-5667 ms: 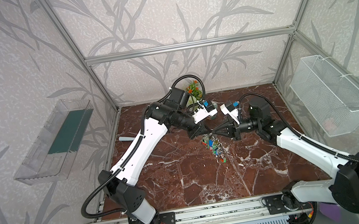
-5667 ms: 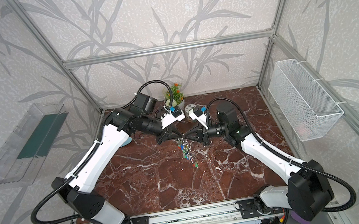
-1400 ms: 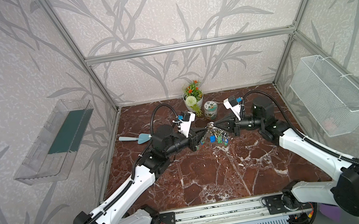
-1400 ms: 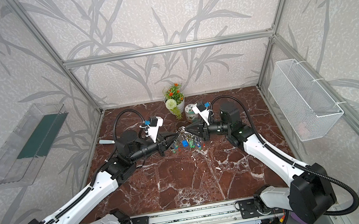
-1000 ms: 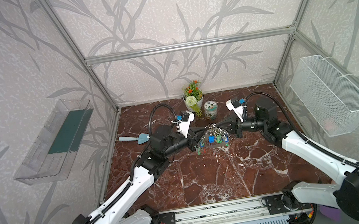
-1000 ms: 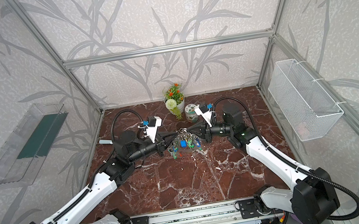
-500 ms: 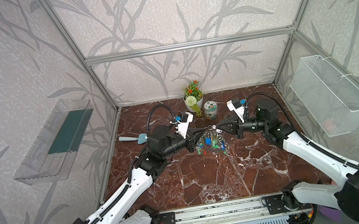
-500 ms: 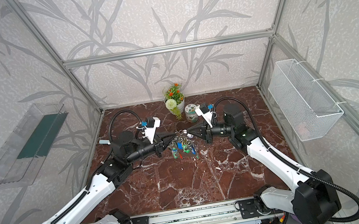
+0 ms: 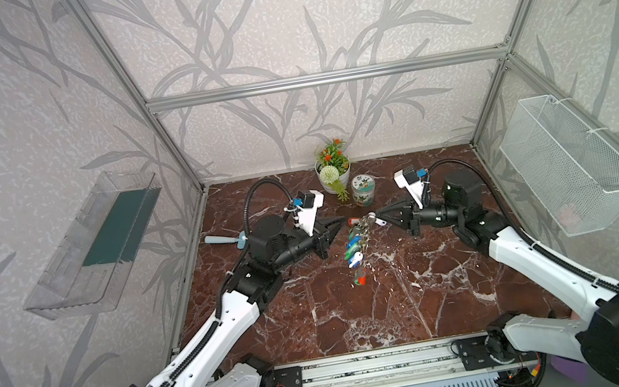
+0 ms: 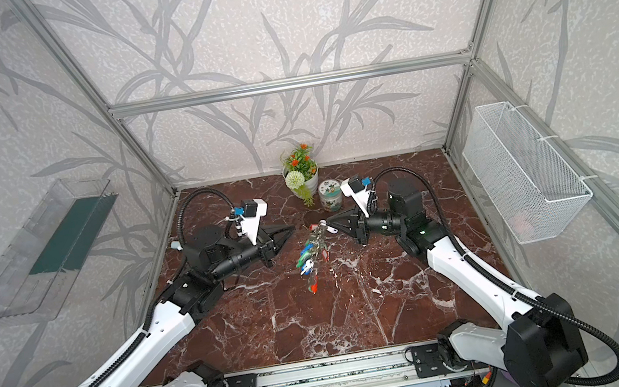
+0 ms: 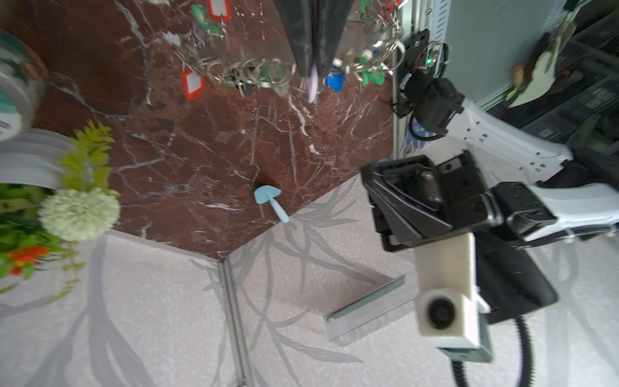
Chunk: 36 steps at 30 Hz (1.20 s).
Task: Put the keys on the keyring
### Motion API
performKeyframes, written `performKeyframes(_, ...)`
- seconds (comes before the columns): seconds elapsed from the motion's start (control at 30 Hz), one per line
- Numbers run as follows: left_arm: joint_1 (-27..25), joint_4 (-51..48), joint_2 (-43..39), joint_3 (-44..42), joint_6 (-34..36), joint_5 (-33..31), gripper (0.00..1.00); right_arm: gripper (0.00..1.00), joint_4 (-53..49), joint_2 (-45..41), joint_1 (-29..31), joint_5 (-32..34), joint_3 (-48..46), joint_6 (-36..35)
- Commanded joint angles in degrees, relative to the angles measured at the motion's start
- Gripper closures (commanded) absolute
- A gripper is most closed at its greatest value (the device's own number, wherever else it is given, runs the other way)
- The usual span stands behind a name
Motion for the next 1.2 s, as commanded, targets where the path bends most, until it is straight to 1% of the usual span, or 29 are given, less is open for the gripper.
performKeyframes(0.0,0.3,1.7,-1.3,0.9,0.1,-0.4,1.0,0.88,1.4,-1.3,-0.5,1.9,-0.1,0.1)
performKeyframes(0.23,0.2,1.7,-1.9,0.4,-0.4,-0.9,1.0,0.9,2.2,-1.4,-0.5,1.7,-0.3,0.5)
performKeyframes(0.33,0.3,1.5,-2.3,0.0,-0.8,-1.3,1.0,0.84,2.5,-1.4,-0.5,2.2,-0.6,1.0)
performKeyframes(0.43,0.4,0.4,-2.4,-0.2,-1.1,-1.5,0.99,0.77,1.9,-2.2,-0.5,4.8,-1.1,1.2)
performKeyframes(0.47,0.3,0.0,-2.5,-0.3,-1.2,-1.3,0.94,0.76,1.3,-2.6,-0.6,5.8,-1.3,1.3)
performKeyframes(0.5,0.3,-0.5,-2.7,-0.5,-1.2,-1.1,0.86,0.74,0.7,-2.9,-0.6,6.5,-1.6,1.3)
performKeyframes(0.57,0.3,-1.2,-3.3,-1.2,-1.3,-1.3,0.7,0.66,-0.4,-3.5,-0.6,8.5,-2.2,1.5)
performKeyframes(0.63,0.3,-1.6,-4.2,-2.1,-1.7,-2.1,0.58,0.64,-3.0,-3.8,-0.6,11.2,-2.3,1.3)
performKeyframes(0.67,0.3,-1.5,-4.6,-2.6,-2.3,-2.7,0.51,0.63,-5.4,-3.8,-0.6,13.4,-2.1,1.1)
performKeyframes(0.73,0.3,-2.3,-4.9,-3.4,-3.8,-3.8,0.38,0.57,-8.8,-4.0,-0.6,17.8,-2.4,1.3)
performKeyframes(0.83,0.4,-5.3,-4.2,-3.9,-7.0,-6.1,0.24,0.43,-14.1,-4.1,-0.6,27.4,-3.1,2.2)
performKeyframes(0.9,0.3,-8.6,-2.6,-3.9,-9.2,-7.4,0.19,0.31,-16.8,-3.6,-0.7,32.1,-3.6,2.8)
performKeyframes(0.93,0.3,-9.7,-1.6,-3.9,-10.3,-8.2,0.18,0.28,-18.0,-2.7,-0.9,34.0,-3.5,3.3)
performKeyframes(1.03,0.3,-12.3,2.4,-3.9,-14.8,-11.0,0.17,0.25,-21.8,2.3,-2.0,36.8,-1.7,5.0)
performKeyframes(1.13,0.4,-14.8,7.7,-2.5,-17.2,-13.2,0.27,0.26,-21.3,6.9,-2.2,38.7,-1.2,6.8)
performKeyframes(1.17,0.3,-15.3,9.3,-1.8,-17.1,-12.8,0.28,0.27,-20.8,8.5,-2.2,38.6,-1.0,7.5)
